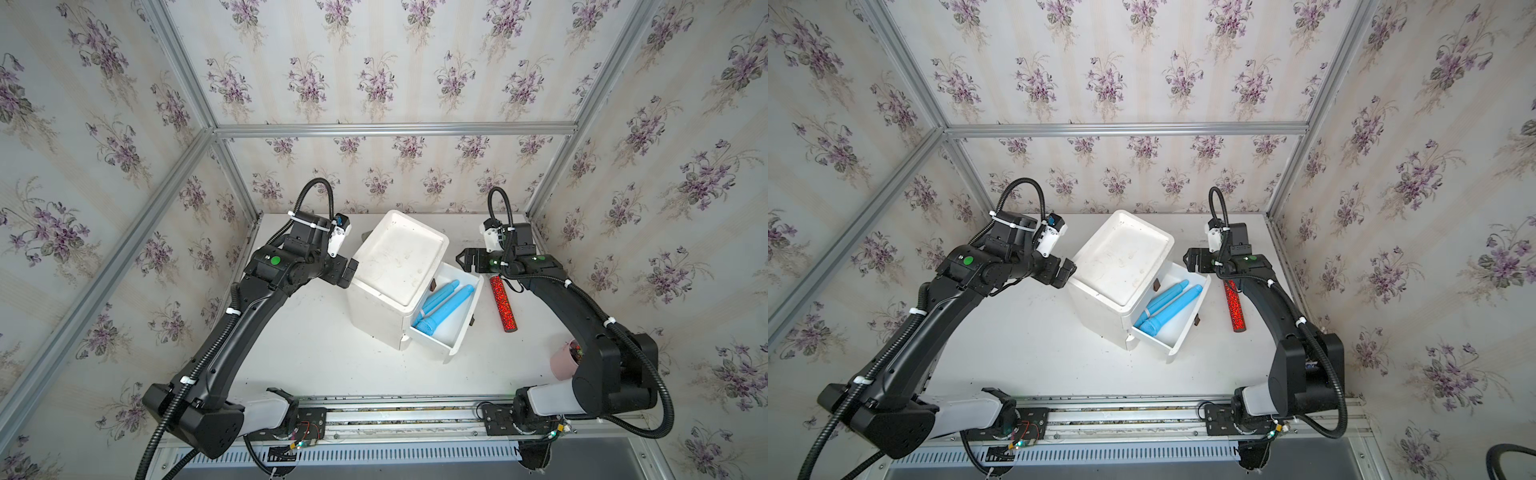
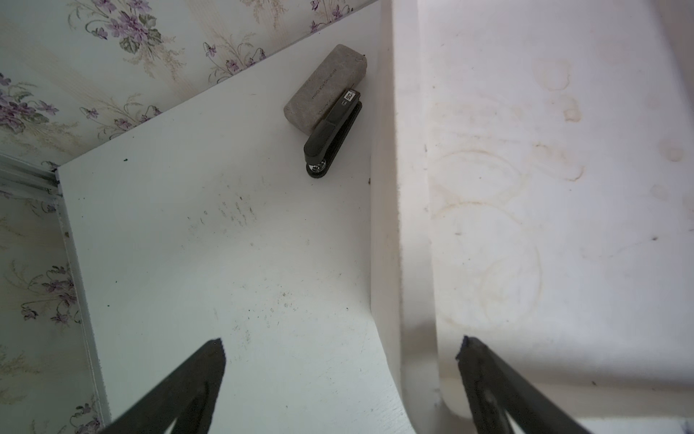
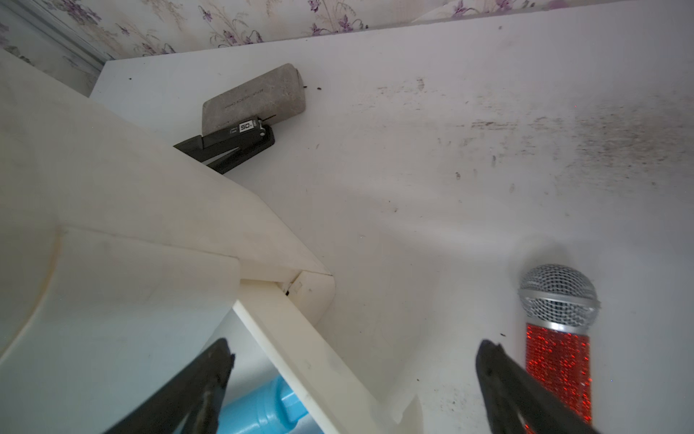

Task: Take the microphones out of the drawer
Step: Adjust the storage box at the center of the board.

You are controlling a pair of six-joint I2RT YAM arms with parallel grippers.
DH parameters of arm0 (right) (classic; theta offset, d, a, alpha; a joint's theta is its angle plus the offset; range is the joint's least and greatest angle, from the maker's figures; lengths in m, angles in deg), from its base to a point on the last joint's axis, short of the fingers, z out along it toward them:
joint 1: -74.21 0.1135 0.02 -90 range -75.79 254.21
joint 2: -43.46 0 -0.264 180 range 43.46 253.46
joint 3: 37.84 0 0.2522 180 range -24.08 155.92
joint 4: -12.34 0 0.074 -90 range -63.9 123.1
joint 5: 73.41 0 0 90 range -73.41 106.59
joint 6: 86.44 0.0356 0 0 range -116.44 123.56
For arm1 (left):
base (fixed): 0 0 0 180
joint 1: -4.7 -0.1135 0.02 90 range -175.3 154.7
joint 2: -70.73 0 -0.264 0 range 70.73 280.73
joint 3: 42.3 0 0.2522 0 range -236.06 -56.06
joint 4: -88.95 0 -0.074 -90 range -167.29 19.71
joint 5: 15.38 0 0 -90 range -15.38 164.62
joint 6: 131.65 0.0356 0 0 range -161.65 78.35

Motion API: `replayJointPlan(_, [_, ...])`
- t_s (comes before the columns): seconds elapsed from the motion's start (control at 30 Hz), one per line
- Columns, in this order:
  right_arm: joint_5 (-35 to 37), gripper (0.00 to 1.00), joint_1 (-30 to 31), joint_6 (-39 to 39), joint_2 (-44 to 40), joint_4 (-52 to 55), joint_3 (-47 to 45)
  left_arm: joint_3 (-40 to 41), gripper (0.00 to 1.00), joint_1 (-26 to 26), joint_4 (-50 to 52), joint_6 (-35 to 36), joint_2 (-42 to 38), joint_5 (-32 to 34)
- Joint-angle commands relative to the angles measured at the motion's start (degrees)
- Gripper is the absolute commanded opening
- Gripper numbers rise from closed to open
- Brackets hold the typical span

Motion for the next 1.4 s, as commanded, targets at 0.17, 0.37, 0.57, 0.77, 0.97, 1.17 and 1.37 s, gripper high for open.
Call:
replayJointPlan(0.17, [-7.71, 0.95, -0.10, 1.80, 0.85, -3.14, -4.31, 0.52, 0.99, -0.42, -0.57, -3.68, 1.34, -2.37])
replayJointPlan(0.37, [-7.75, 0.95, 0.72, 4.23, -6.74, -3.78, -13.83, -3.21, 0.99, -1.62, -0.84, -4.82, 6.48, -0.87])
replayJointPlan(0.57, [-7.58, 0.95, 1.64, 7.29, -17.78, -2.19, -20.92, -6.65, 0.99, -3.79, -1.01, -5.04, 10.07, -0.12])
replayJointPlan(0.77, [6.67, 1.00, 5.77, 4.95, -22.73, 7.22, -13.93, -7.45, 0.99, -3.94, -1.31, -3.02, 8.39, -4.07])
replayJointPlan(0.97, [12.55, 1.00, 8.56, -0.61, -22.03, 12.12, -7.06, -6.20, 0.99, -3.92, -1.17, -2.05, 5.41, -6.26])
replayJointPlan(1.17, [9.57, 1.00, 8.57, 2.24, -21.25, 9.47, -7.08, -5.54, 0.99, -3.56, -1.24, 1.78, 0.19, -9.95])
replayJointPlan(1.37, [6.87, 1.00, 6.61, 5.77, -18.77, 7.04, -6.96, -6.01, 0.99, 3.27, -0.47, 4.70, -2.91, -12.52])
